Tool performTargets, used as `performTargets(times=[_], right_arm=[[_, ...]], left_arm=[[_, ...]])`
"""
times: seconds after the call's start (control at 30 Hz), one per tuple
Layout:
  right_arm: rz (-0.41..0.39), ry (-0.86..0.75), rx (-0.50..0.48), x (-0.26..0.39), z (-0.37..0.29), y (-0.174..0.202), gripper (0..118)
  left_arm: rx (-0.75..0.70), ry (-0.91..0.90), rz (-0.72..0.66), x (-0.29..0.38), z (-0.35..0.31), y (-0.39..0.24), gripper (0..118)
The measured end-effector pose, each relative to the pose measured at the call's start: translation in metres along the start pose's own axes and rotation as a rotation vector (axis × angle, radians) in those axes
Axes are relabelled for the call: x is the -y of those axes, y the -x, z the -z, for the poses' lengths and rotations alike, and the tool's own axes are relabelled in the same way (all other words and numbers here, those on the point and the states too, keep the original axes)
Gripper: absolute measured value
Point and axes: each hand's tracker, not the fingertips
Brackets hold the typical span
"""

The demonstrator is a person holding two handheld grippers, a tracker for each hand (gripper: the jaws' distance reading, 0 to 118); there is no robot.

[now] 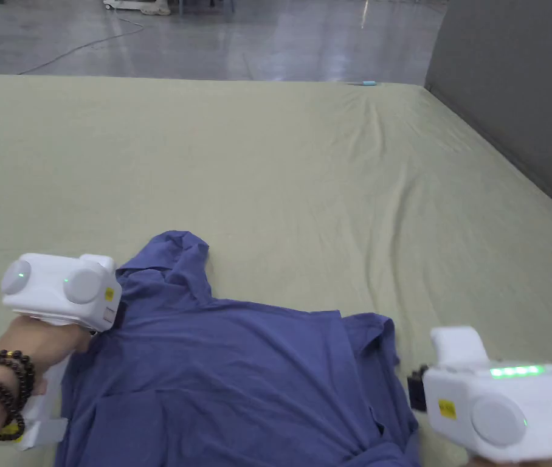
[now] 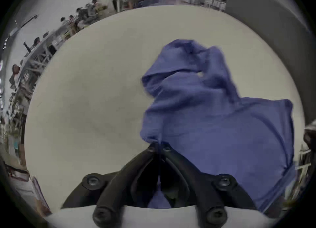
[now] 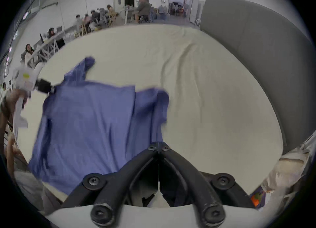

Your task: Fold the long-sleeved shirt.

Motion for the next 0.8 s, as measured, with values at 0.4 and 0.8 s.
performTargets(times=[0.4,0.8], right_arm=[[0.015,0.306,0.003,-0.128,0.146,-0.009,93],[-0.04,0.356,-0.008,-0.108,0.144,0.012,46]], left_arm=[[0.002,-0.079,0.018,-0.001,-0.051,0.011,0],[0.018,-0.074,-0.016,0.003,-0.051,0.01,0]])
